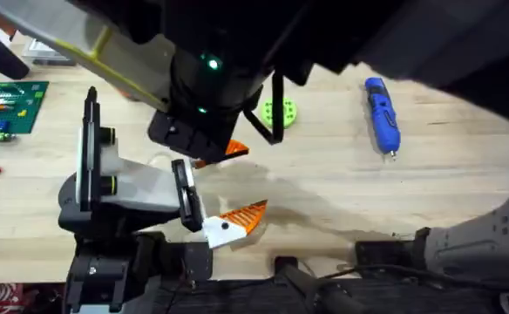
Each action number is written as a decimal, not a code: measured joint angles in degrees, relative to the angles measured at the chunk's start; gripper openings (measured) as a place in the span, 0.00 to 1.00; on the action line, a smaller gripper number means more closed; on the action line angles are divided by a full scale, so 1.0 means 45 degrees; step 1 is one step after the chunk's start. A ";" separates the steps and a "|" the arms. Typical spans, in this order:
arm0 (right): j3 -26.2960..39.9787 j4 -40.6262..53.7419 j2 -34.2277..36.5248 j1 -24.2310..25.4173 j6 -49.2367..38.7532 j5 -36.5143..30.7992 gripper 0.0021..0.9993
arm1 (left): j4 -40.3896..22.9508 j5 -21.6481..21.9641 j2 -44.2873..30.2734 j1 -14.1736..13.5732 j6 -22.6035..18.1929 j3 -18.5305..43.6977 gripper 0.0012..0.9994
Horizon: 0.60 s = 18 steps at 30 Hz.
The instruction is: Pick up the gripper from the table and insert it into the empty holder that is missing its gripper. Then pick up a screw, insert it into the mounting hole, and use the screwdriver to tighten it. Finally, clean up the table by picking up the vegetable and placing it into the bucket.
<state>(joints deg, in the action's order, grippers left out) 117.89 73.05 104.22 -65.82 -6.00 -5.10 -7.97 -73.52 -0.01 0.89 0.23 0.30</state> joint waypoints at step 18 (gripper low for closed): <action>0.0000 0.0443 0.0010 0.0000 0.0291 0.0102 0.01 | 0.0000 0.0000 0.0000 0.0000 0.0000 0.0000 0.99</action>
<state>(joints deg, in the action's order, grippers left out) 117.89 75.05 104.27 -65.82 -4.69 -4.64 -7.97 -73.52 -0.01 0.89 0.23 0.30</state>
